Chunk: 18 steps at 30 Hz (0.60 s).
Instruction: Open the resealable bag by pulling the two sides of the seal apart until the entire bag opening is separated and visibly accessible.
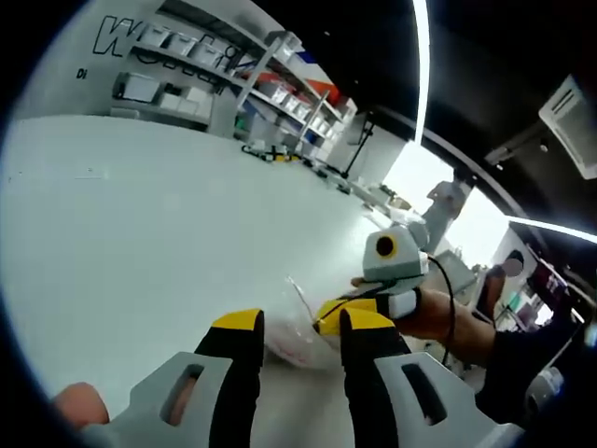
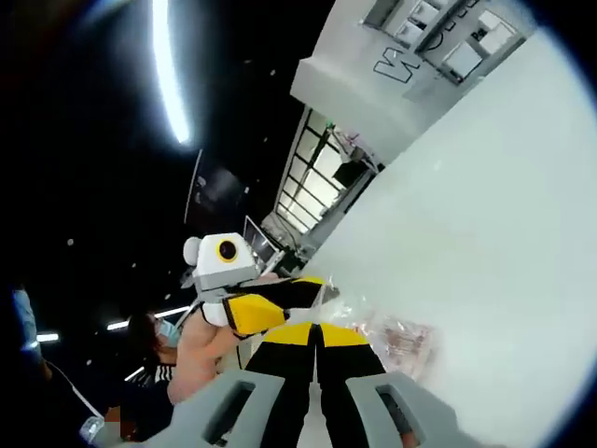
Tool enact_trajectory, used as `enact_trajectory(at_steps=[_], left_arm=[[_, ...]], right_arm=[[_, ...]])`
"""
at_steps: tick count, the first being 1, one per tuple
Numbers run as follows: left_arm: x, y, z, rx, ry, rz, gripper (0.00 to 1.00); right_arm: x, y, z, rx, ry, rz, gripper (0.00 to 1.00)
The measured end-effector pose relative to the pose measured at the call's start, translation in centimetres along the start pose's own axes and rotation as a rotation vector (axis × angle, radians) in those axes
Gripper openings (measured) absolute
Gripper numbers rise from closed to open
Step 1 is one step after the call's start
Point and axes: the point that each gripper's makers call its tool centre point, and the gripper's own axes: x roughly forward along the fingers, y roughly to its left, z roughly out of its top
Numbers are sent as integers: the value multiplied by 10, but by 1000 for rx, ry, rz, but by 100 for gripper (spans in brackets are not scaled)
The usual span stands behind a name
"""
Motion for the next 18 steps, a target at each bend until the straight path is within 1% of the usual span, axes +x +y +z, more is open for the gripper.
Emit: enact_trajectory(at_steps=[3,6,8,11,18], left_arm=[[0,0,-4,9,15,10,33],[0,4,-4,13,20,23,32],[0,4,-6,14,22,22,31],[0,3,-5,10,26,8,27],[0,6,-5,2,24,6,25]], right_arm=[[3,-6,8,-24,7,-4,0],[3,-7,8,-53,8,-16,0],[3,-7,8,-58,9,-19,0],[3,-8,8,-44,8,-15,0],[1,-10,9,-31,1,-15,0]])
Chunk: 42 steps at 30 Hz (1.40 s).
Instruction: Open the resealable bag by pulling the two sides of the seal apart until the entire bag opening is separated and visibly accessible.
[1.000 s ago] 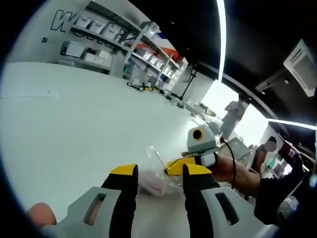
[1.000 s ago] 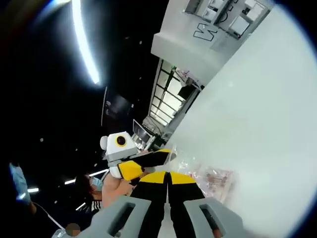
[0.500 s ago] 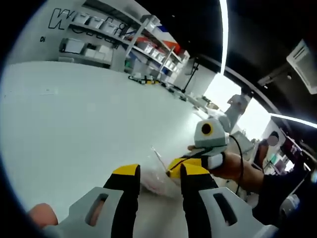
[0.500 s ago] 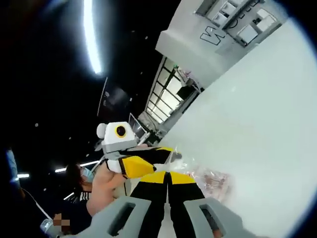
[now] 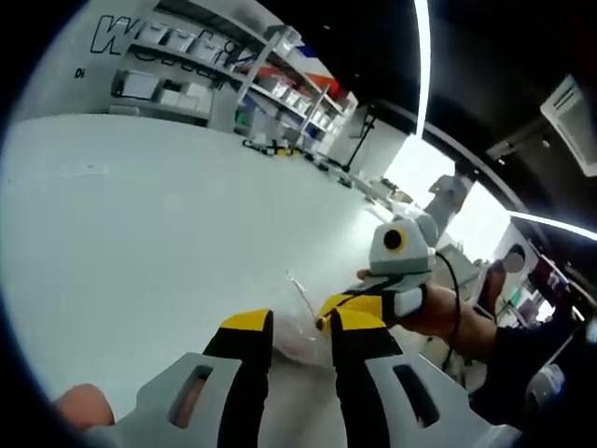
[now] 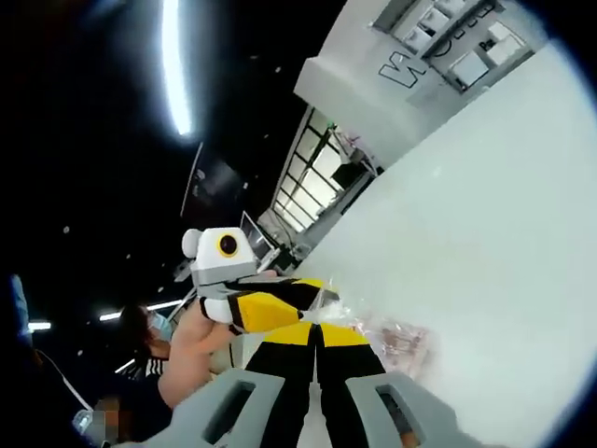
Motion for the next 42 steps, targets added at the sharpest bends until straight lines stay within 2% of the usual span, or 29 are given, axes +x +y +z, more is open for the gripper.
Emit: enact_trajectory(at_steps=[6,14,19,22,32,37,42], left_arm=[[1,-4,-5,-15,7,-11,20],[0,-9,-5,-26,-11,-49,3],[1,-7,-3,-52,-22,-77,3],[2,-9,-2,-62,-29,-94,2],[4,-13,0,-74,-44,-123,2],[5,-15,1,-96,-57,-157,3],[8,-19,3,-124,-69,-191,3]], right_arm=[[1,-2,2,-25,9,-13,0],[3,-8,5,-10,5,-10,0],[0,-9,8,10,-8,-5,0],[-2,-5,10,52,-17,32,0],[-12,-13,9,19,-15,35,0],[-17,-11,8,46,-30,73,0],[-16,-7,9,104,-39,146,3]])
